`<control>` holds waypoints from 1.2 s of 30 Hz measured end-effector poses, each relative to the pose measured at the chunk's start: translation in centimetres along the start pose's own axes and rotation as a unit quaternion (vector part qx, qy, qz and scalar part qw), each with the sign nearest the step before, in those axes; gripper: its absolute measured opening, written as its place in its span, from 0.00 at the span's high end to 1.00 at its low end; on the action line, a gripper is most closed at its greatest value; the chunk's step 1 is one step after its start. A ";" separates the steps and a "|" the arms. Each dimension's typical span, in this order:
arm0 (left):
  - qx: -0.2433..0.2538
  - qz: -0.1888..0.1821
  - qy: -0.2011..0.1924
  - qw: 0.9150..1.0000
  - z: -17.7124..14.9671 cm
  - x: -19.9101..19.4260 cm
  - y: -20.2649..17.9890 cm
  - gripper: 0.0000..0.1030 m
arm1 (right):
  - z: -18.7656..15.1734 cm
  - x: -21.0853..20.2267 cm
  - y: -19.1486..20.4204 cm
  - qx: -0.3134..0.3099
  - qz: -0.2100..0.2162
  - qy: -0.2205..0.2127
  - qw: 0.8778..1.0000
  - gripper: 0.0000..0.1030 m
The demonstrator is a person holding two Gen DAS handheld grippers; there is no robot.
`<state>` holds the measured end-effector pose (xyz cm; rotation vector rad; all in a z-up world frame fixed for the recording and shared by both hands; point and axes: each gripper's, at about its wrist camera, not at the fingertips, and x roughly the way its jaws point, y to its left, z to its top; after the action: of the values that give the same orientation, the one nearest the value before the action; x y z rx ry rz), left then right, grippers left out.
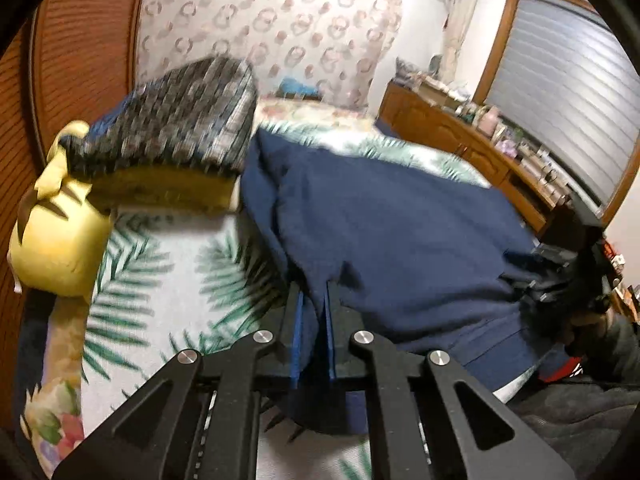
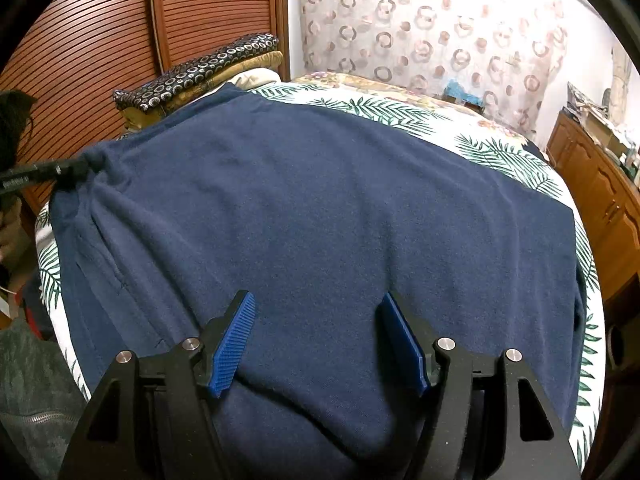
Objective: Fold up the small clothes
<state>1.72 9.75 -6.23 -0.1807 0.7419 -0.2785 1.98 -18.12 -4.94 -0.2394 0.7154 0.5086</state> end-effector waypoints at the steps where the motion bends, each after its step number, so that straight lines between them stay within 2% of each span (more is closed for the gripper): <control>1: 0.004 -0.002 -0.006 1.000 0.4 -0.3 -0.4 0.90 | 0.0 0.0 -0.1 0.000 0.000 0.000 1.000 0.34; 6: 0.031 -0.024 -0.036 0.999 2.5 -1.4 -2.8 0.90 | -0.1 0.0 -0.1 0.001 0.000 0.000 1.000 0.34; 14: 0.064 -0.054 -0.055 0.995 4.6 -1.3 -6.0 0.91 | 0.1 -0.5 -0.7 0.014 0.011 0.006 1.000 0.34; 18: 0.086 -0.078 -0.065 0.991 6.4 -0.9 -8.3 0.91 | 0.5 -2.3 -1.3 0.022 0.013 -0.015 1.000 0.34; 25: 0.132 -0.130 -0.069 0.980 9.1 0.7 -13.7 0.91 | -0.3 -6.2 -2.9 0.042 -0.006 -0.045 0.998 0.34; 36: 0.206 -0.199 -0.048 0.957 11.6 2.9 -23.3 0.91 | -3.3 -11.6 -6.4 0.084 -0.066 -0.071 0.992 0.34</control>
<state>7.44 -12.48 6.37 0.0548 0.5314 -0.7953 -4.04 -29.02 0.73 -0.0913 0.5944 0.3334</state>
